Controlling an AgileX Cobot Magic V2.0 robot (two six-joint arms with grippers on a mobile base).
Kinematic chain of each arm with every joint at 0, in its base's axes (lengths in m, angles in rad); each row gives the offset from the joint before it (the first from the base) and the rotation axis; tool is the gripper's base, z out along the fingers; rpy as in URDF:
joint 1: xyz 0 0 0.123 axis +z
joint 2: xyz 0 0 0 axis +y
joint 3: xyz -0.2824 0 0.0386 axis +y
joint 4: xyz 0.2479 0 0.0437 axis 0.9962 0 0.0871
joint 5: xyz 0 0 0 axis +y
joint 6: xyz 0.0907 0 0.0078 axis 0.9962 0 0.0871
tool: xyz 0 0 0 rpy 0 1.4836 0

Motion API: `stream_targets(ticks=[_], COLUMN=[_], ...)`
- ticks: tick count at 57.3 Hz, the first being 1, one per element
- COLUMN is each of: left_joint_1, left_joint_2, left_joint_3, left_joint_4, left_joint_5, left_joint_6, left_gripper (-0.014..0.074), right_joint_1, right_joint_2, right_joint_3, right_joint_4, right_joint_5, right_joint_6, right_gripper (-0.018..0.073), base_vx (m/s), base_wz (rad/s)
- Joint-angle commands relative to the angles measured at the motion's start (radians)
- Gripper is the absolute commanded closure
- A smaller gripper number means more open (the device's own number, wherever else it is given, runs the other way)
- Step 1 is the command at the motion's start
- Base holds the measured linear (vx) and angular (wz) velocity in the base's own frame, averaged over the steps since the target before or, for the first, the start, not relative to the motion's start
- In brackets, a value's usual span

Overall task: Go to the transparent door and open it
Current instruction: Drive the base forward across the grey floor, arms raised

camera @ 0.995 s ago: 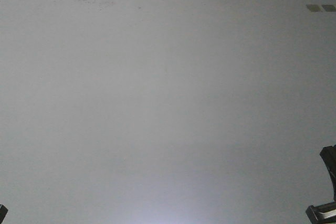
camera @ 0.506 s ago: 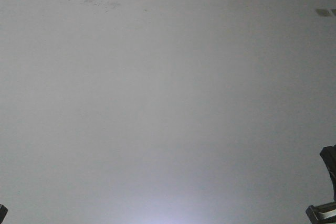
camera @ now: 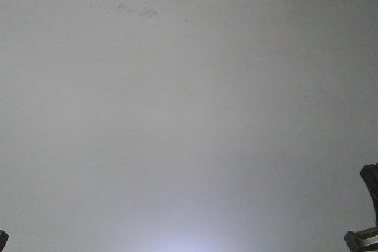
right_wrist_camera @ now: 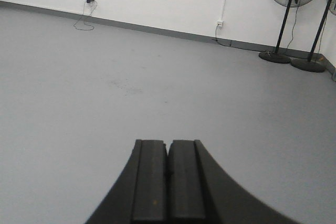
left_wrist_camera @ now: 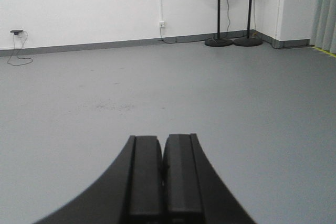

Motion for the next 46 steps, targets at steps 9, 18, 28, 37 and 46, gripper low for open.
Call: stream_targets(ticks=[9, 18, 28, 37, 46], left_joint_1=[-0.006, -0.006, -0.006, -0.006, -0.006], left_joint_2=[-0.014, -0.014, -0.014, -0.014, -0.014], left_joint_3=[0.008, 0.008, 0.008, 0.008, 0.008], left_joint_4=[-0.002, -0.002, -0.002, -0.002, -0.002], left_joint_5=[-0.084, -0.084, -0.084, -0.083, -0.083], left_joint_6=[-0.003, -0.003, -0.003, -0.003, -0.003], left_gripper=[0.0603, 0.0603, 0.0603, 0.0603, 0.0603], right_joint_1=[-0.005, -0.005, -0.005, -0.005, -0.005], right_joint_2=[-0.016, -0.016, -0.016, -0.016, -0.016], right_joint_3=[0.004, 0.004, 0.004, 0.004, 0.004], right_joint_4=[-0.001, -0.001, -0.001, -0.001, -0.001], right_joint_5=[-0.084, -0.084, -0.084, -0.084, -0.084], right_joint_6=[-0.001, -0.001, -0.001, -0.001, -0.001], right_gripper=[0.0566, 0.0566, 0.0566, 0.0566, 0.0566], base_vx=[0.36, 0.40, 0.42, 0.43, 0.45], base_wz=[0.12, 0.16, 0.19, 0.21, 0.24])
